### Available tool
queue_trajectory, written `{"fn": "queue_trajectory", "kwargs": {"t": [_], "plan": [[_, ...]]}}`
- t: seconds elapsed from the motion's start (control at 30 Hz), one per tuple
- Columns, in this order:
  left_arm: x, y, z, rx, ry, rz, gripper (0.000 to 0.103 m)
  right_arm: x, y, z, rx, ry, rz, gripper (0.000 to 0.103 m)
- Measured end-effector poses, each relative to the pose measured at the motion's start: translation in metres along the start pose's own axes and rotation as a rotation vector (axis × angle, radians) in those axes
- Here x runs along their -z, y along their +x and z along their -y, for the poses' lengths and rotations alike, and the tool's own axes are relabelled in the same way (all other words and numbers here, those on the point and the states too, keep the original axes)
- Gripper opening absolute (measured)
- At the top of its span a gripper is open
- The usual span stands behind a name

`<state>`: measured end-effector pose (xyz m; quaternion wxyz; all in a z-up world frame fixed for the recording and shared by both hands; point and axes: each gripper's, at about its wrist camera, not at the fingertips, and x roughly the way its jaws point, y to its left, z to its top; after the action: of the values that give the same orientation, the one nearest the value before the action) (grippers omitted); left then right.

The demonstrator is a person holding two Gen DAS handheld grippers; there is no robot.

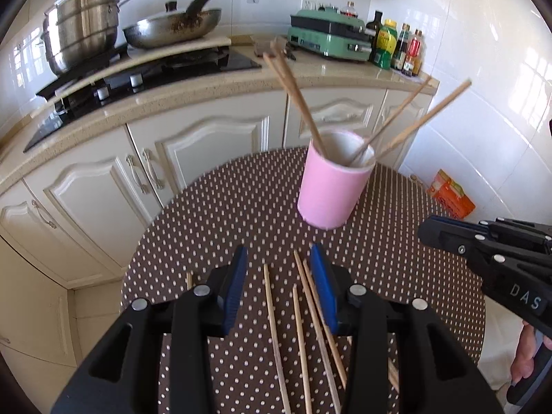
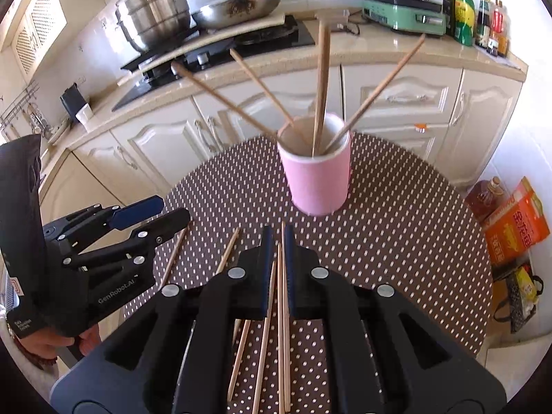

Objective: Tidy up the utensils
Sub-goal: 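Move both open tools back down toward the chopsticks on the table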

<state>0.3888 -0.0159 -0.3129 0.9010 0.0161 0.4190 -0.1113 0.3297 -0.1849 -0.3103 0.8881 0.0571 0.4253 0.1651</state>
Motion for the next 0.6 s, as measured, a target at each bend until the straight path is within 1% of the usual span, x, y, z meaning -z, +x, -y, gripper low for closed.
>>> {"fn": "queue_trajectory", "kwargs": {"t": [0.03,0.13,0.23,0.3,0.37,0.43,0.53,0.6], "plan": [[0.005,0.004,-0.002,0.006,-0.006,-0.029,0.038,0.004,0.003,-0.001,0.0,0.002,-0.01,0.008],[0.027,0.024,-0.012,0.032,-0.039,-0.159,0.038,0.016,0.013,-0.001,0.007,0.0,-0.055,0.008],[0.049,0.037,-0.017,0.047,-0.062,-0.25,0.038,0.029,0.024,0.0,0.007,0.003,-0.111,0.008],[0.062,0.046,-0.018,0.044,-0.054,-0.3,0.038,0.036,0.029,0.0,0.006,0.006,-0.14,0.008],[0.072,0.053,-0.017,0.024,-0.04,-0.333,0.038,0.043,0.036,0.001,-0.001,0.017,-0.178,0.008],[0.08,0.059,-0.019,0.003,-0.05,-0.356,0.038,0.048,0.04,0.002,-0.005,0.024,-0.196,0.008],[0.084,0.063,-0.023,0.001,-0.071,-0.371,0.038,0.054,0.045,0.001,-0.012,0.024,-0.224,0.008],[0.084,0.068,-0.022,0.007,-0.065,-0.389,0.038,0.057,0.05,0.002,-0.015,0.025,-0.249,0.008]]}}
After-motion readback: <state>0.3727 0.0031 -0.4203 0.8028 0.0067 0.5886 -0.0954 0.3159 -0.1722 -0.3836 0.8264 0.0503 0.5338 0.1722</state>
